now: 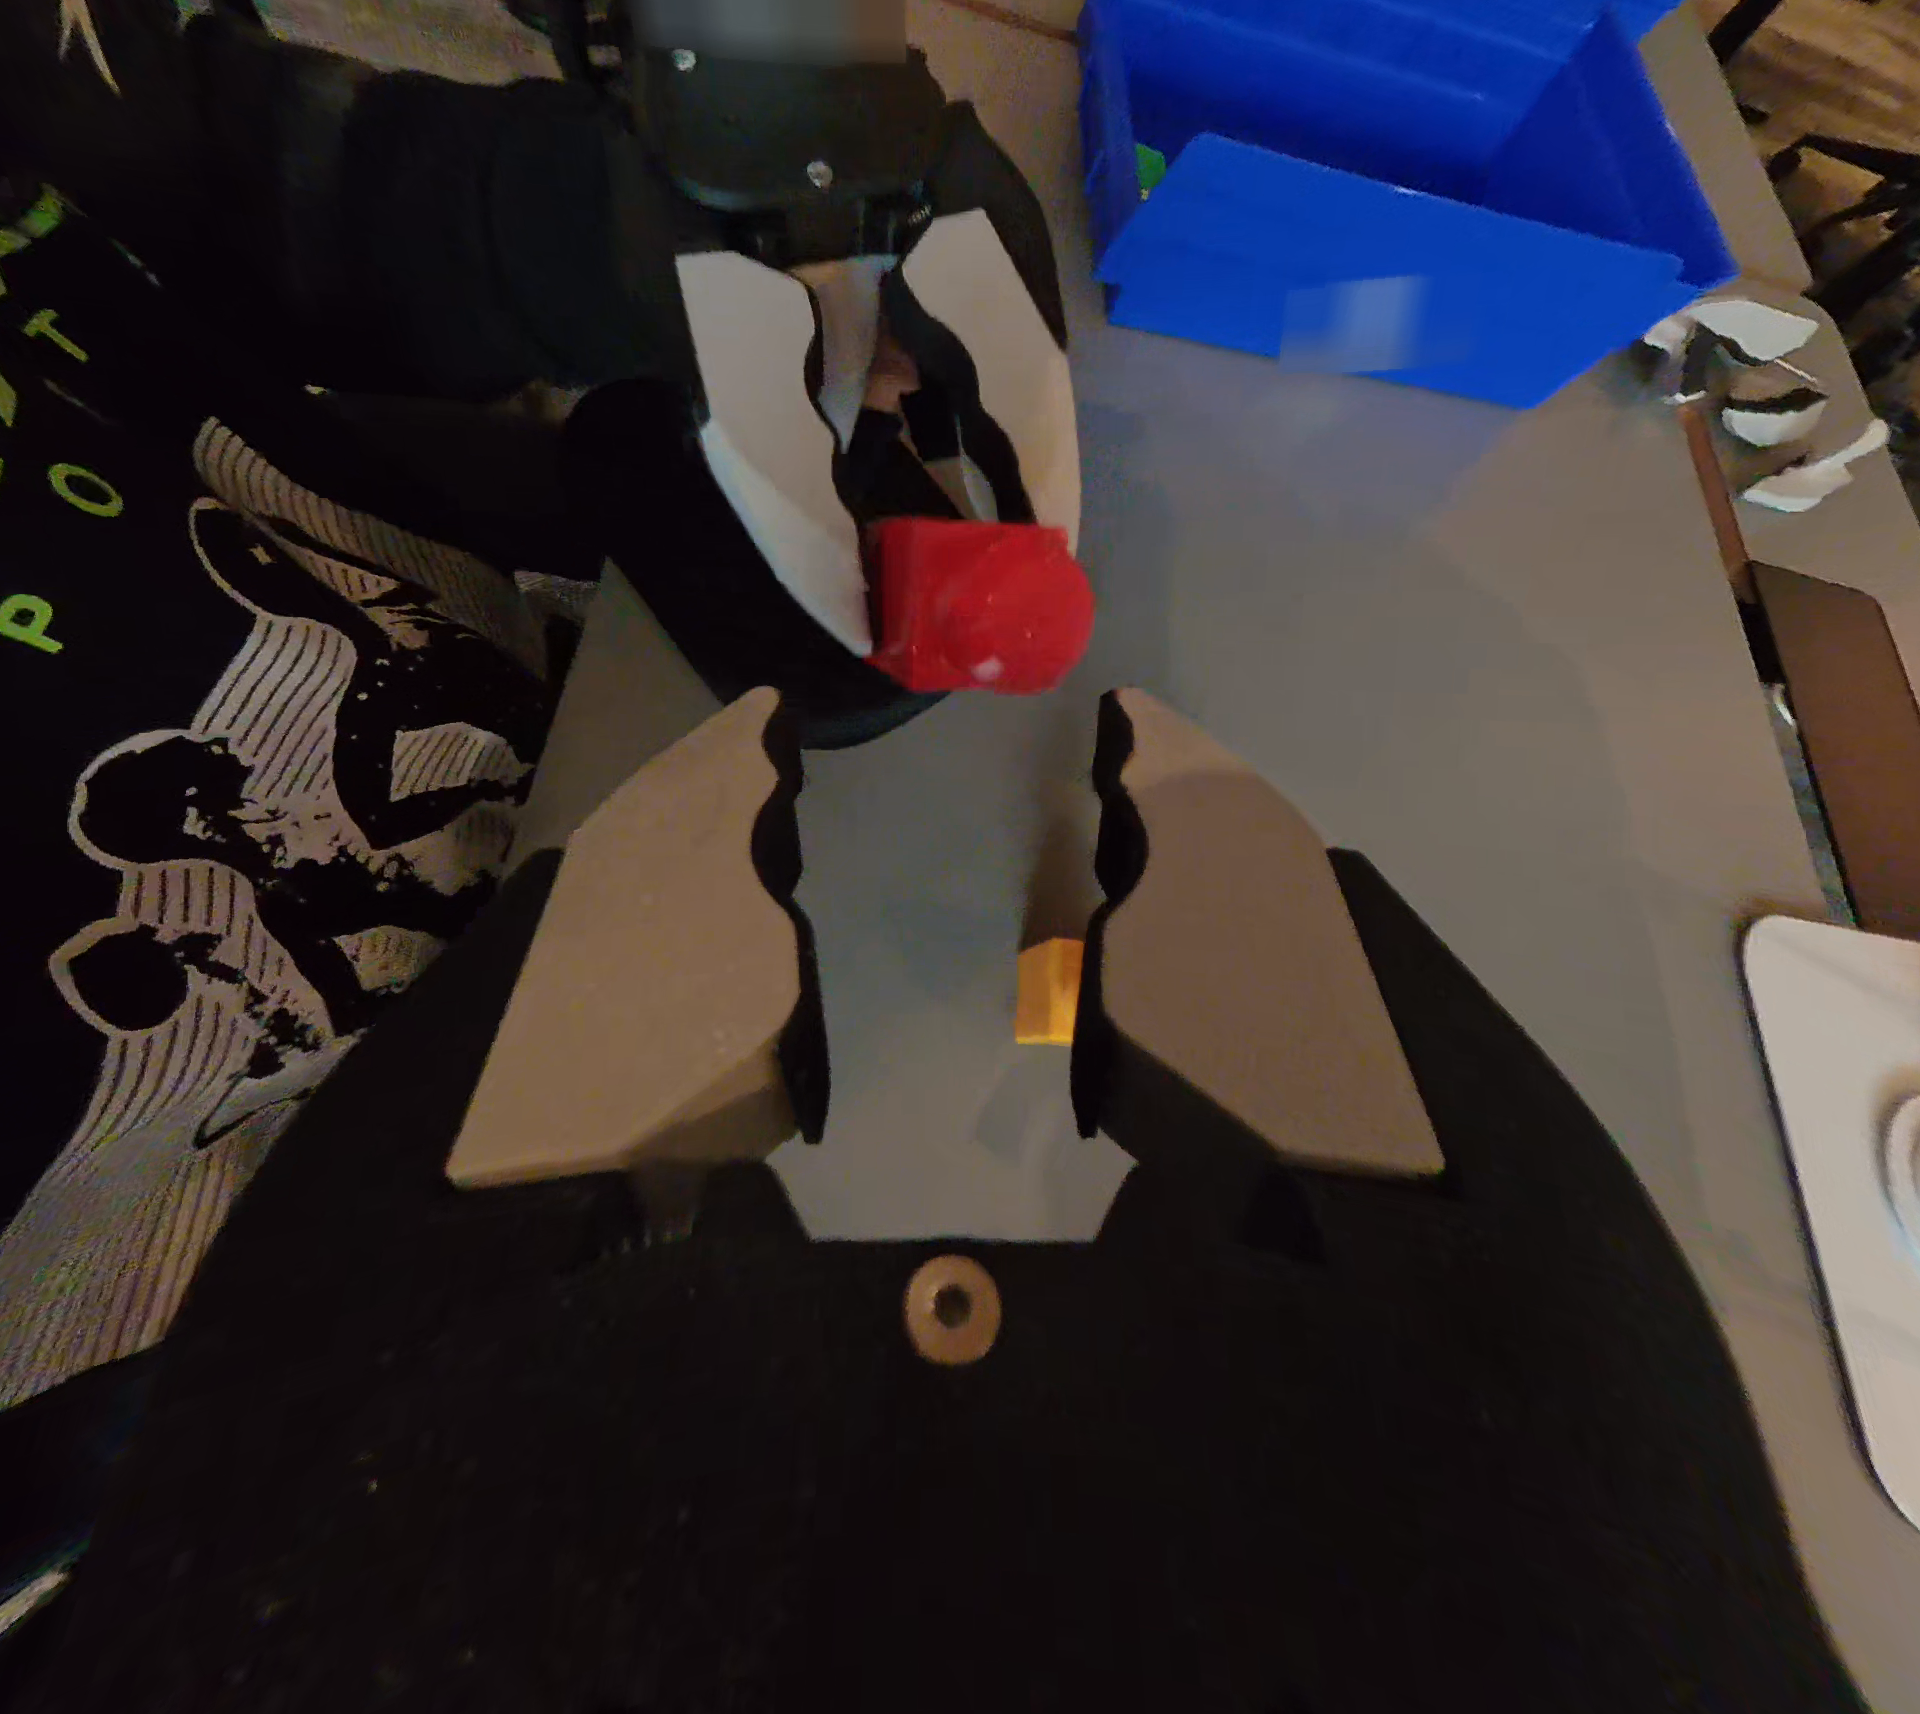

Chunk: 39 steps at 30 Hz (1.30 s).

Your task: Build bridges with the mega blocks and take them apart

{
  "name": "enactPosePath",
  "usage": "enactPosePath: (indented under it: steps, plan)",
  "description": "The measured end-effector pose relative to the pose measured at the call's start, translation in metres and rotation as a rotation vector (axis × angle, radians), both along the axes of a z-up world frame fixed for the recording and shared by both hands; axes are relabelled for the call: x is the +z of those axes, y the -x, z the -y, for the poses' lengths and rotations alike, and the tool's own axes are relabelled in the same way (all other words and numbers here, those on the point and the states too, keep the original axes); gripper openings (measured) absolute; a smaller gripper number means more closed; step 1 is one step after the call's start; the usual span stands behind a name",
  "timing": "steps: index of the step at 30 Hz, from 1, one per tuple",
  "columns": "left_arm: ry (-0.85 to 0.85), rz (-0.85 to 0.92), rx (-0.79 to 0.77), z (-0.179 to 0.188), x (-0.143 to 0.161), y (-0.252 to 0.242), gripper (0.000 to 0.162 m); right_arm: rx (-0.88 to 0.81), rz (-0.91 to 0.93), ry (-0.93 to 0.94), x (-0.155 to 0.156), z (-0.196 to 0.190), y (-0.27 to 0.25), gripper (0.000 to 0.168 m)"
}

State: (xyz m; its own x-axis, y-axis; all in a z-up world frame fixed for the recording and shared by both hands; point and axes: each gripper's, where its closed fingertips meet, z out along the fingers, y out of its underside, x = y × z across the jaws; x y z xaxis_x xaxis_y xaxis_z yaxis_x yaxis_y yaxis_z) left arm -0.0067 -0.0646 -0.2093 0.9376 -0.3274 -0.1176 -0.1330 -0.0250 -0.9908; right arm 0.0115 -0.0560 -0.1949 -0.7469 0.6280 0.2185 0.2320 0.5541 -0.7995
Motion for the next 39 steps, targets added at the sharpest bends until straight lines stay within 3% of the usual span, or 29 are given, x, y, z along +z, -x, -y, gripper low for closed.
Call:
enactPosePath:
  steps: [6,14,19,22,25,31,39]
  plan:
    - [-0.011,-0.052,-0.044,-0.002,-0.006,-0.017,0.038,0.017,0.08,-0.059,-0.017,0.009,0.002,0.05]
    - [-0.026,-0.09,-0.084,-0.001,-0.007,-0.023,0.037,0.066,0.103,-0.082,-0.017,0.013,-0.001,0.034]
    - [0.048,-0.108,-0.084,0.0,-0.017,-0.004,0.051,-0.036,0.151,-0.271,-0.018,-0.034,-0.011,0.034]
    - [0.084,-0.056,-0.106,-0.001,-0.022,0.009,0.055,-0.133,0.26,-0.404,-0.035,-0.075,-0.016,0.034]
    - [0.105,-0.01,-0.135,-0.001,-0.033,0.01,0.056,-0.168,0.382,-0.427,-0.061,-0.093,-0.018,0.034]
    - [0.148,-0.069,-0.087,-0.006,-0.054,0.013,0.058,-0.148,0.511,-0.491,-0.103,-0.105,-0.01,0.034]
    - [0.14,-0.037,-0.084,-0.007,-0.054,0.016,0.057,-0.168,0.584,-0.558,-0.124,-0.11,0.003,0.034]
